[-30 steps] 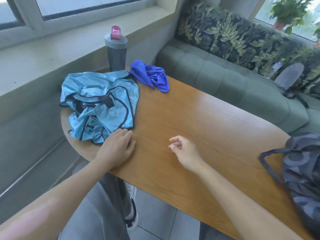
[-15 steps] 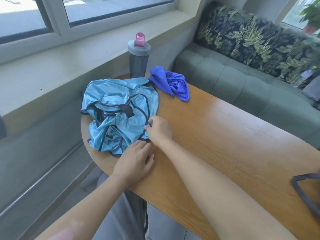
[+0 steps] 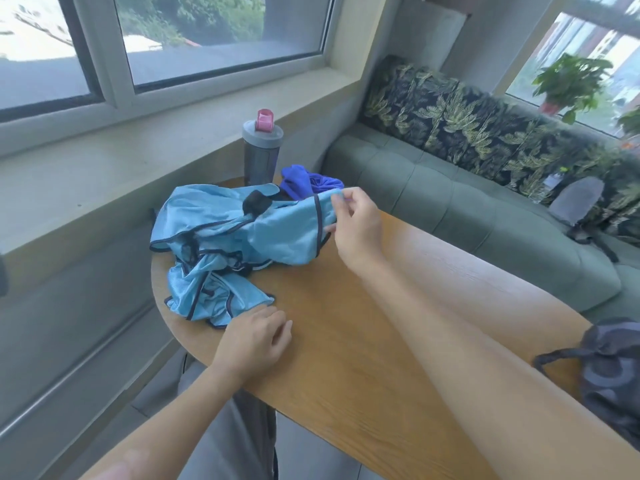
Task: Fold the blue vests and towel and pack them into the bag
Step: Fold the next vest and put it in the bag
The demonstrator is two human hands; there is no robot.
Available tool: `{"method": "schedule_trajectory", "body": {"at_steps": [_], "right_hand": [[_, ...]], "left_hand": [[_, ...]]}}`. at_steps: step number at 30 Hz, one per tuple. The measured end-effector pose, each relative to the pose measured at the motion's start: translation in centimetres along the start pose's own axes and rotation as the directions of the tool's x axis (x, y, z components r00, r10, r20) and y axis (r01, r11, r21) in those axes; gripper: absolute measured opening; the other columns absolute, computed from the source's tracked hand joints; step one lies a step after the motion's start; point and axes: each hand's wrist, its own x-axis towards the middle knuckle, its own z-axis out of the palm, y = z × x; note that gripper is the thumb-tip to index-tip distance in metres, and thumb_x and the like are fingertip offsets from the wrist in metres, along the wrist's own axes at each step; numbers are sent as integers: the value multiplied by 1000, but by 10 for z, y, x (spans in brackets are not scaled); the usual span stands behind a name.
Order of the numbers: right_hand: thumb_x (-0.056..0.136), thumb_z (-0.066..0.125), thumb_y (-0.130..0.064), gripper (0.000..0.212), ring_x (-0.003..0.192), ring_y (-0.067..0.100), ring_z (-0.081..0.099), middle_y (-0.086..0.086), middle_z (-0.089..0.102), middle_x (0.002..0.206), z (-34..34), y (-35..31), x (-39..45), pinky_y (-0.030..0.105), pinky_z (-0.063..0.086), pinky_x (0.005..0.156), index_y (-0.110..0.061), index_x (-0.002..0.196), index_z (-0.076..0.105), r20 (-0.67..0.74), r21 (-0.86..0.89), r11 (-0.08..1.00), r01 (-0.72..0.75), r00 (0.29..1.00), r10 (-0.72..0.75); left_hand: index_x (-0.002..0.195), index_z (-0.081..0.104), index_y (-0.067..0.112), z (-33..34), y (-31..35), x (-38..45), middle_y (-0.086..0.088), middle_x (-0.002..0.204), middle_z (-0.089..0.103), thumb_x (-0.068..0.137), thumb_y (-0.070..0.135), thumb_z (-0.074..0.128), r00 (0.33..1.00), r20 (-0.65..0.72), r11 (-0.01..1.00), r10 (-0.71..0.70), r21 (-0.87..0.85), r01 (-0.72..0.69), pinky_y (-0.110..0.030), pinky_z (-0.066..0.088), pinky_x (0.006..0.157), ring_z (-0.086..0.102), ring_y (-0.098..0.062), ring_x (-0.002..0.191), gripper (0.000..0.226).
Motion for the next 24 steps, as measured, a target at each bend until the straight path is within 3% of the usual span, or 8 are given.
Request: {"method": "schedule_trajectory", "body": {"at_steps": [4,8,11,14,16,18,21,24], "right_hand": [[105,48,-25,17,63,12,65,3,68,87,-47,-45,16,36,56,58,-20,90,55,-165,64,993,101,982,-90],[105,47,-29,16,69,-5,53,-15,58,78,-102,-63,17,21,43,68,-24,91,54,-337,-53,977,205,918,-211],[103,48,-26,14,63,-8,50,-17,55,73,-140,-48,17,22,40,67,-17,96,55,-458,-74,982,176,869,-190],[101,47,-19,8,72,-1,58,-9,60,81,-169,0,8,31,47,75,-19,102,55,-515,-183,983,-4,852,-93],[95,48,-11,23,97,24,62,4,65,103,-178,44,-9,41,49,88,-20,115,56,-436,-321,927,-194,899,37],[87,49,2,48,124,36,47,14,56,130,-174,83,-34,42,37,104,-13,133,51,-315,-530,811,-246,946,81],[86,50,4,59,132,32,41,11,50,141,-142,106,-65,43,35,113,-13,142,48,-71,-631,767,-113,994,88],[97,54,-13,50,137,15,40,-3,47,146,-93,101,-74,41,38,113,-27,145,47,279,-600,796,80,954,115]], "left_hand": [[66,42,18,-4,3,-2,6,62,41,94,28,61,997,-72,999,34,45,-31,-33,39,46,40,-16,58,35],[70,44,17,-5,3,-2,4,68,44,94,28,62,993,-108,996,56,67,-49,-33,41,53,43,-17,65,32],[76,45,18,-4,2,-3,4,74,47,96,33,57,994,-103,996,36,86,-27,-32,41,60,46,-18,69,28],[83,47,18,-4,1,-2,3,80,49,96,37,53,997,-76,997,0,82,6,-35,43,66,47,-20,74,24],[90,49,17,-3,1,0,2,88,50,95,36,52,997,-76,994,-30,99,37,-36,44,71,47,-21,80,20],[94,51,17,-3,1,1,3,93,48,94,34,54,995,-85,994,-49,96,57,-36,44,75,47,-21,84,17],[98,51,17,-1,1,1,4,97,48,93,30,59,995,-84,995,-56,80,63,-35,45,79,50,-21,88,16],[101,53,16,1,-1,1,3,99,50,93,27,64,993,-88,994,-83,63,88,-36,46,83,52,-21,91,17]]}}
